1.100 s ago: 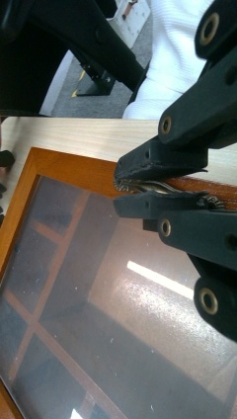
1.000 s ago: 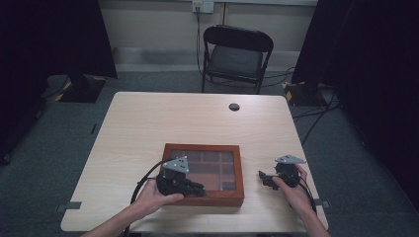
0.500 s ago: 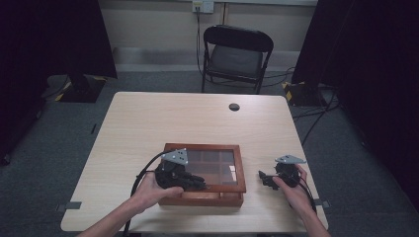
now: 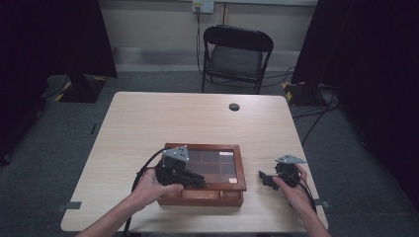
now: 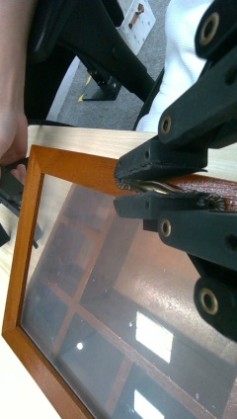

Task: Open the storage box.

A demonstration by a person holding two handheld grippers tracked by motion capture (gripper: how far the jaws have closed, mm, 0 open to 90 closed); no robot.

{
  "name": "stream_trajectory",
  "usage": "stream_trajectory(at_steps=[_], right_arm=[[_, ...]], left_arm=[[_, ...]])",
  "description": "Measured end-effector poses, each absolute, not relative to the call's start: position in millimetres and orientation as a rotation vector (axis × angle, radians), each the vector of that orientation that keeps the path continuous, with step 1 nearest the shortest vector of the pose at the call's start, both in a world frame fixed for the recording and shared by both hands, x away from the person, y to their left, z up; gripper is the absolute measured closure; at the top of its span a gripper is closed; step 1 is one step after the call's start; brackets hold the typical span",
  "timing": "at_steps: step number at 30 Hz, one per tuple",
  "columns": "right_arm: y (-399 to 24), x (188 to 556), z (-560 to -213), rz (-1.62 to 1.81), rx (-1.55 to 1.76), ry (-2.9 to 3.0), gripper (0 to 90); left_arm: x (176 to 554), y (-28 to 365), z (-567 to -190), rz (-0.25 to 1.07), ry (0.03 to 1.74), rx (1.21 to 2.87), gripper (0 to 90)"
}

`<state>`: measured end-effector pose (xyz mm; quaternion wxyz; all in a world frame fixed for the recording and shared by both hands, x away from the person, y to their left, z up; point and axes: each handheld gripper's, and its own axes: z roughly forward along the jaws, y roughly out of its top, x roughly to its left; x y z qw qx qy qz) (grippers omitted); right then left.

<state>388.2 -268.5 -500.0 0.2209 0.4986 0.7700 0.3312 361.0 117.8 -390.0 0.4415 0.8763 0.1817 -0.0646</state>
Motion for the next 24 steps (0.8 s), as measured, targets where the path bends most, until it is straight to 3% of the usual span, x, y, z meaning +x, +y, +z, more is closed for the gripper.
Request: stream_trajectory(at_steps=[24], right_arm=[[-269,388,-500,0.917,1.375,2.13,11.6]], left_arm=[[373,118,-359,-0.122,0.449,2.161,81.2]])
